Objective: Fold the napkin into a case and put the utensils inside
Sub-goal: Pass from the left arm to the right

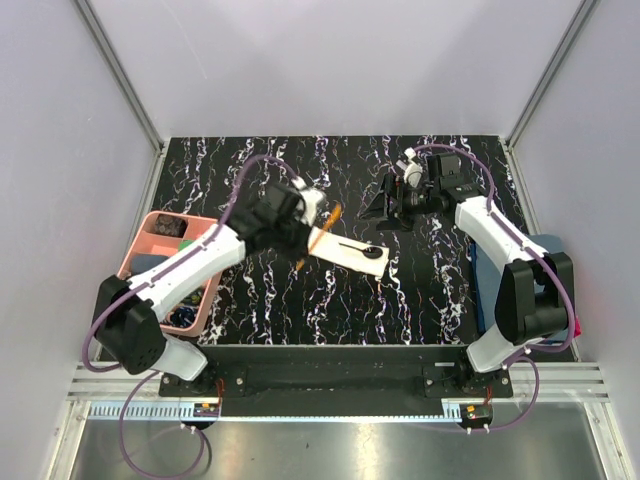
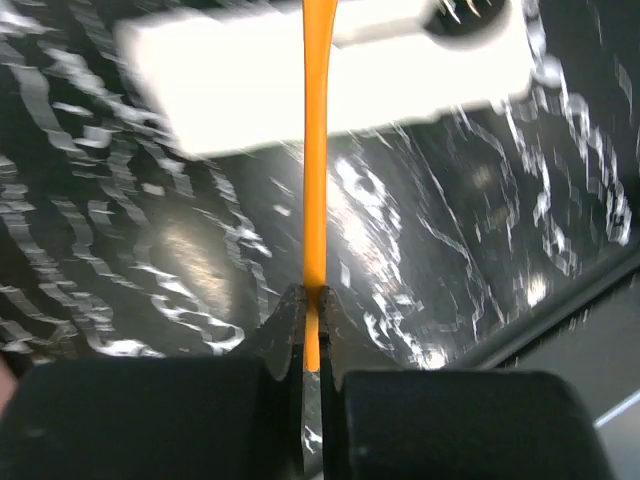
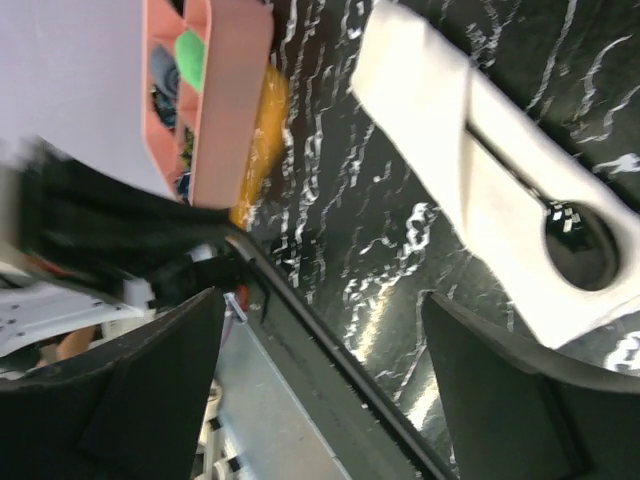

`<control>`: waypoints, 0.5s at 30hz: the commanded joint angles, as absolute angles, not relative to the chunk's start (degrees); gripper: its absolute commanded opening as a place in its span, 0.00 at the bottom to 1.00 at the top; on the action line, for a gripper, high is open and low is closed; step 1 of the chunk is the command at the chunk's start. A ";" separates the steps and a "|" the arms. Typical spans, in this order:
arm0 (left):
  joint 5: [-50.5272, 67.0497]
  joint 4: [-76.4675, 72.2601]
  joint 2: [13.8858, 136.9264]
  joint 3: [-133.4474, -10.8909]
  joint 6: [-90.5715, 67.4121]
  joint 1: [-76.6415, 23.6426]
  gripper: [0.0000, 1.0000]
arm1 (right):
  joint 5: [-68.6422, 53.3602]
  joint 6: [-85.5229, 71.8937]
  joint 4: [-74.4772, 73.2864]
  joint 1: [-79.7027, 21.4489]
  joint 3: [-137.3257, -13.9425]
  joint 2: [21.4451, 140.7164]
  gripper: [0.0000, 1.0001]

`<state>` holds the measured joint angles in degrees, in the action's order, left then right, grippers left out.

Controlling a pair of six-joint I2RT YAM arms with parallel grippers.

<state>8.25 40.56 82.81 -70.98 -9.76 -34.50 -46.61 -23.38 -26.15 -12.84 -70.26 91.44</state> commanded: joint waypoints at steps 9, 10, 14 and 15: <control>1.14 36.39 80.25 -64.07 -0.36 -50.27 0.00 | -55.64 -20.66 -24.34 -12.83 -63.20 91.41 0.59; 1.23 36.39 79.90 -63.46 -0.35 -50.71 0.00 | -55.37 -19.61 -24.52 -12.83 -62.24 91.49 0.56; 2.10 36.47 78.75 -62.58 2.11 -51.85 0.00 | -56.95 -18.54 -24.52 -13.09 -60.91 92.72 0.45; 2.37 36.47 78.66 -62.49 2.37 -51.86 0.00 | -56.95 -18.46 -24.43 -13.10 -60.73 93.07 0.45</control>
<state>2.76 38.85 81.73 -62.85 -0.95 -51.29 -54.15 -20.71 -24.88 -12.86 -61.23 91.96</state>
